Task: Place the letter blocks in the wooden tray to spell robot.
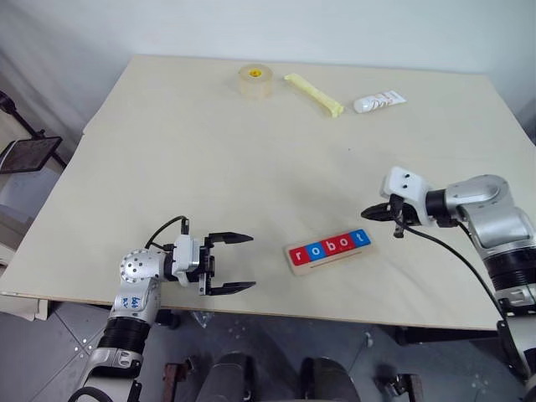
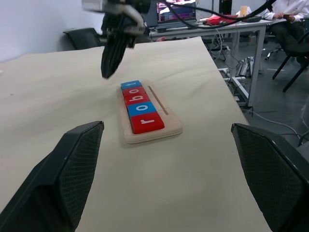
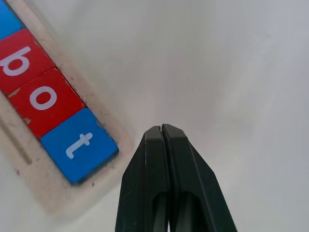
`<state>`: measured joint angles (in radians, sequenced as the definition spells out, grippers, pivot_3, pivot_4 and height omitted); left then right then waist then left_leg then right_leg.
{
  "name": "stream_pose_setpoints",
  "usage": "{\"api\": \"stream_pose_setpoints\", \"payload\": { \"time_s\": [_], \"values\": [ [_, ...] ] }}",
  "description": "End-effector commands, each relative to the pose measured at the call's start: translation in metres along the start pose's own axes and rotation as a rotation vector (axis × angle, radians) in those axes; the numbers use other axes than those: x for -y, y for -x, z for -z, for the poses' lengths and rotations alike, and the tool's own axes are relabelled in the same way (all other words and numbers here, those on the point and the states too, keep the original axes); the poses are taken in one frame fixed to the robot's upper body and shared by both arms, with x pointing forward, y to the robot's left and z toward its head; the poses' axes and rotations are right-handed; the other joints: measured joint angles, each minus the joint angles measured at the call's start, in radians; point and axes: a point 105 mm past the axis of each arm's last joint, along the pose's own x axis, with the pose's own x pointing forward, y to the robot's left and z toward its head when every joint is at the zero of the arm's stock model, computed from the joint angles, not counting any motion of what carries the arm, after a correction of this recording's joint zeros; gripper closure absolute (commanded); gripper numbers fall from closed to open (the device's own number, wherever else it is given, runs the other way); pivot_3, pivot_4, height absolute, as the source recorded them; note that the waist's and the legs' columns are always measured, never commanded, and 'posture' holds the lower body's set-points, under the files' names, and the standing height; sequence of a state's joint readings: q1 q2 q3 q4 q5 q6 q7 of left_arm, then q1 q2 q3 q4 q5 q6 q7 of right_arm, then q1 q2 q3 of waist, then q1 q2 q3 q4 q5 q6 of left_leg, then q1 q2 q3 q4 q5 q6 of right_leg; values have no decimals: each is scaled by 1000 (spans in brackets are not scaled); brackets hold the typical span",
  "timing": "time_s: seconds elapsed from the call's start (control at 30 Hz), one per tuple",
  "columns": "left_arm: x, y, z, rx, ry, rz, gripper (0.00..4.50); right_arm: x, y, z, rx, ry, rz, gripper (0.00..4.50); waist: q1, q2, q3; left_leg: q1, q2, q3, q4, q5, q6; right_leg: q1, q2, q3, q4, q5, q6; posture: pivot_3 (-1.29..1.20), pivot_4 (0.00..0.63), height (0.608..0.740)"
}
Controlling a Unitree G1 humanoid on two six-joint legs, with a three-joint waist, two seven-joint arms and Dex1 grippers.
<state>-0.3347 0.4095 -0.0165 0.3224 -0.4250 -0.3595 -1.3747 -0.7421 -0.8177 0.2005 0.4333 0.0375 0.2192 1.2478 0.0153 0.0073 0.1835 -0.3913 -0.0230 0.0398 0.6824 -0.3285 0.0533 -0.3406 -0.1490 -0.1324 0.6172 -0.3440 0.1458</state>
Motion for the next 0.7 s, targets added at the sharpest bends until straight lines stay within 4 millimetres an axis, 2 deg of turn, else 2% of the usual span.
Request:
{"api": "stream_pose_setpoints", "payload": {
  "time_s": [0.03,0.2,0.7],
  "values": [
    [2,2,-6,8,-21,-7,0,7,-1,-3,15,18,15,4461,-3,0,0,0,0,0,0,0,0,0,0,0,0,0,0,0,150,740],
    [2,4,-7,3,-23,-13,0,5,-5,2,9,16,-10,4461,-8,0,0,0,0,0,0,0,0,0,0,0,1,0,0,0,150,740],
    [-1,4,-6,-1,-22,-11,0,-15,6,12,-25,-7,-70,4461,-16,0,0,0,0,-1,0,0,0,0,0,0,1,0,0,0,150,740]
  ]
}}
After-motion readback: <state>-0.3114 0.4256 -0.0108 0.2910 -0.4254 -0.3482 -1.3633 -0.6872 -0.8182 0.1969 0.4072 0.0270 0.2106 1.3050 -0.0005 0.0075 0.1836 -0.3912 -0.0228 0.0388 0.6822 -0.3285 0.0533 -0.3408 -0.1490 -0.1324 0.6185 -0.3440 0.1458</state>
